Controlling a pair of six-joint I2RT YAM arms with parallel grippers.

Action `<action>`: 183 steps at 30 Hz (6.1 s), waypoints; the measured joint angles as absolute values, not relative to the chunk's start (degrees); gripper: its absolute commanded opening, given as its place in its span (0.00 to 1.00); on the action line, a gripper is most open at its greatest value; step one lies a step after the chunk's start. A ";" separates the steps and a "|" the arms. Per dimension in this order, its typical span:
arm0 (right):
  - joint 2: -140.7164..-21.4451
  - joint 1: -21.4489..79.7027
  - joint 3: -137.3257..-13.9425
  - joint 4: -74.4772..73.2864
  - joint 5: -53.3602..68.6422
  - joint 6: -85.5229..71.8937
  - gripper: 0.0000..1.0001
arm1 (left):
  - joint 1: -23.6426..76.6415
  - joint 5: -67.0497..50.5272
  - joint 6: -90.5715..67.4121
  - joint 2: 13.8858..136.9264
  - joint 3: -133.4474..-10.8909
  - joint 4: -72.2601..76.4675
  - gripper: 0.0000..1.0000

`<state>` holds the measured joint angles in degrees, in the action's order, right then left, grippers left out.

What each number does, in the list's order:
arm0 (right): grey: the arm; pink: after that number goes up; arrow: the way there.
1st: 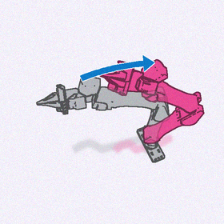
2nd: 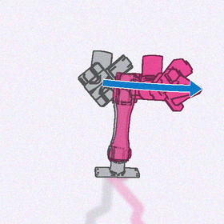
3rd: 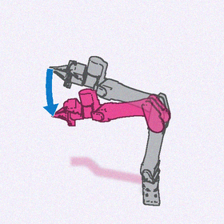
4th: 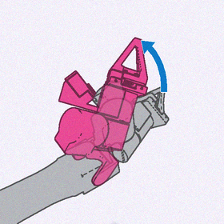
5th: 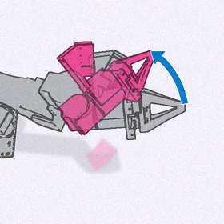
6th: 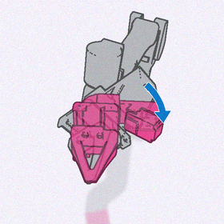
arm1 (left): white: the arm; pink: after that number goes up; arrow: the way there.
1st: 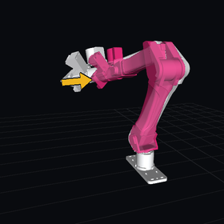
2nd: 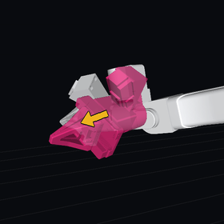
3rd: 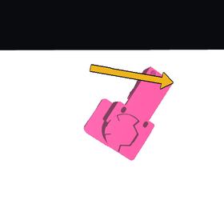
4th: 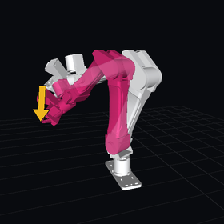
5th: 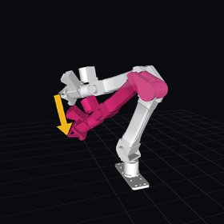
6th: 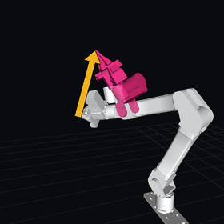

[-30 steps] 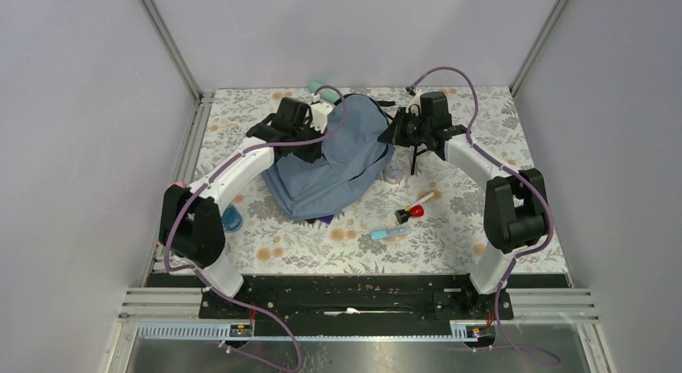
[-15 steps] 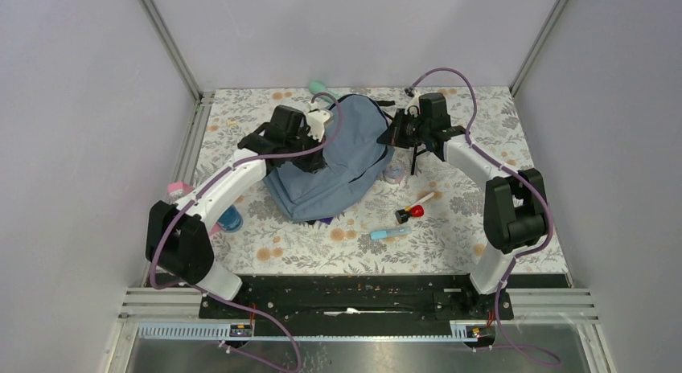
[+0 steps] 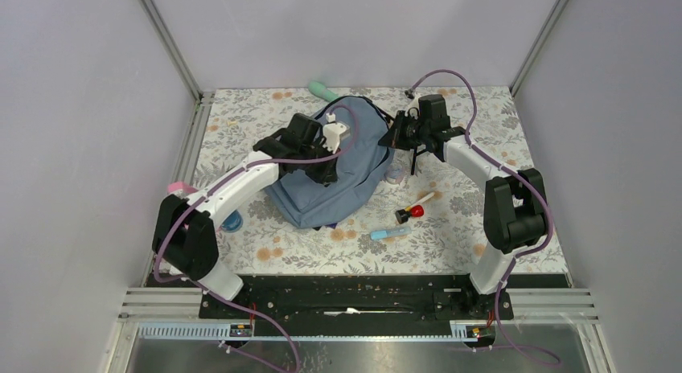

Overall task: Pack the student bag
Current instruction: Unzip the student bag at the center of the board, then pick up the personal item from the center of the board.

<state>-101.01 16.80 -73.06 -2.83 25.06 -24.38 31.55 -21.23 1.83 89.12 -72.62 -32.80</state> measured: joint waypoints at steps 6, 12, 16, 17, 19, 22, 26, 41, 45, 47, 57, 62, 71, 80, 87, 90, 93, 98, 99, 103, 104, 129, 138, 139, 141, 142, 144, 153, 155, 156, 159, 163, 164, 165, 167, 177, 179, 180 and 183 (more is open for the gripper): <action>-101.01 16.80 -72.99 -3.16 24.91 -24.40 0.11 | 32.53 -20.80 1.56 90.94 -73.03 -33.58 0.00; -100.88 16.80 -72.95 -2.66 24.51 -24.40 0.70 | 32.91 -20.45 1.04 88.64 -72.44 -33.39 0.74; -99.68 16.78 -72.71 -2.04 24.23 -24.18 0.84 | 33.45 -21.69 0.67 85.84 -72.23 -33.01 0.98; -98.98 16.78 -72.44 -1.89 23.94 -24.03 0.86 | 33.56 -21.78 0.64 85.43 -72.23 -32.84 0.99; -97.58 16.78 -71.83 -1.83 23.29 -23.68 0.87 | 33.61 -21.80 0.40 84.29 -71.81 -31.92 0.99; -95.09 16.78 -70.89 -2.17 21.87 -22.74 0.87 | 33.23 -21.67 -0.62 81.47 -69.93 -29.67 0.99; -91.20 16.78 -69.41 -2.79 19.14 -20.97 0.88 | 30.20 -21.50 -3.77 76.53 -67.07 -27.05 0.99; -93.43 39.24 -78.24 -10.79 4.14 -8.32 0.89 | 8.75 -22.96 -20.05 69.76 -59.86 -19.62 0.99; -99.74 43.13 -83.92 -12.80 1.06 -6.04 0.84 | 8.43 -23.46 -20.99 69.76 -59.86 -19.40 0.99; -102.80 44.56 -86.59 -14.26 -0.25 -4.91 0.80 | 8.43 -23.46 -21.02 69.76 -59.86 -19.40 0.99; -115.31 45.98 -97.54 -19.40 -10.79 -2.59 0.41 | 8.38 -23.35 -20.78 69.76 -59.86 -19.73 0.99; -116.79 45.98 -98.41 -21.21 -14.26 -3.55 0.00 | 8.38 -23.33 -20.56 69.76 -59.86 -19.94 0.99; -113.69 41.52 -91.94 -15.42 -2.13 -15.07 0.00 | 11.38 -20.69 -21.04 72.86 -59.88 -19.66 0.99; -109.16 38.87 -83.20 -5.39 7.20 -23.29 0.00 | 17.56 -16.88 -24.82 86.39 -63.68 -19.59 0.99; -106.48 38.87 -78.22 -0.58 9.26 -25.78 0.00 | 18.31 -6.83 -26.44 93.67 -69.58 -18.48 0.99; -105.97 38.87 -77.19 0.75 10.20 -26.39 0.00 | 18.63 -3.92 -27.46 96.60 -71.83 -17.67 0.99; -105.91 38.87 -76.95 1.23 10.24 -26.50 0.00 | 18.96 -1.19 -27.97 99.31 -74.06 -17.54 0.99; -105.73 38.87 -76.47 2.24 10.28 -26.48 0.00 | 19.77 3.01 -27.77 102.41 -77.08 -18.85 0.96; -105.71 38.87 -76.38 2.39 10.28 -26.46 0.00 | 19.97 3.53 -27.44 102.87 -77.52 -19.20 0.91; -105.69 38.87 -76.16 2.61 10.37 -26.44 0.00 | 20.80 5.23 -25.41 104.14 -78.98 -21.06 0.64; -105.67 38.87 -76.09 2.68 10.37 -26.41 0.00 | 20.91 5.50 -24.73 104.14 -79.05 -21.50 0.59; -103.98 39.33 -76.01 -3.33 3.40 -23.42 0.23 | 19.62 -3.64 -13.52 96.03 -80.49 -31.40 0.00; -101.45 39.31 -76.86 -6.31 6.35 -21.74 0.87 | 18.96 -6.46 -13.98 93.86 -77.32 -30.85 0.00; -100.36 39.31 -76.86 -6.81 7.18 -21.47 0.92 | 18.94 -6.57 -13.96 93.65 -77.12 -30.81 0.00; -97.62 39.31 -76.77 -7.62 7.81 -21.34 0.97 | 18.87 -6.79 -13.96 93.27 -76.77 -30.65 0.00; -96.03 39.31 -76.55 -7.86 7.99 -21.30 0.98 | 18.83 -6.90 -13.93 93.06 -76.51 -30.52 0.00; -91.79 39.07 -75.18 -8.27 8.27 -21.28 1.00 | 18.74 -7.20 -13.93 92.95 -76.27 -30.37 0.00; -69.06 29.23 -54.39 -10.90 9.76 -26.68 0.99 | 18.72 -7.35 -13.30 92.18 -75.35 -30.13 0.00; -65.63 27.59 -49.36 -14.15 8.16 -28.10 0.97 | 18.72 -7.38 -13.30 92.09 -75.35 -30.33 0.00; -64.40 27.40 -47.62 -16.16 7.33 -29.02 0.96 | 18.72 -7.40 -13.30 92.07 -75.35 -30.30 0.00; -60.53 27.35 -43.40 -21.65 4.58 -33.89 0.91 | 18.72 -7.51 -13.30 91.96 -75.35 -30.33 0.00; -52.38 27.35 -34.92 -20.25 3.25 -43.24 0.80 | 18.72 -7.55 -13.30 91.92 -75.35 -30.33 0.00; -49.98 27.35 -31.64 -18.90 2.83 -46.13 0.78 | 18.72 -7.55 -13.30 91.90 -75.35 -30.33 0.00; -48.29 27.35 -28.95 -18.09 2.37 -48.38 0.77 | 18.72 -7.55 -13.30 91.88 -75.35 -30.33 0.00; -46.81 27.35 -24.38 -16.23 1.10 -52.47 0.76 | 18.72 -7.53 -13.28 91.74 -75.35 -30.35 0.00; -55.18 27.35 -21.80 -3.38 -4.21 -59.88 0.71 | 18.72 -7.49 -13.28 90.70 -75.33 -30.41 0.00; -57.67 27.35 -21.30 -0.34 -5.02 -61.04 0.71 | 18.72 -7.49 -13.26 90.59 -75.26 -30.39 0.00; -59.00 27.38 -21.15 0.89 -5.21 -61.56 0.71 | 18.72 -7.51 -13.26 90.48 -75.22 -30.41 0.00; -62.30 27.38 -21.15 3.90 -5.54 -62.74 0.71 | 18.72 -7.51 -13.26 90.43 -75.16 -30.39 0.00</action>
<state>-62.30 27.38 -21.15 3.90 -5.54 -62.74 18.72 -7.51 -13.26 90.43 -75.16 -30.39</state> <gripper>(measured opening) 0.711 0.024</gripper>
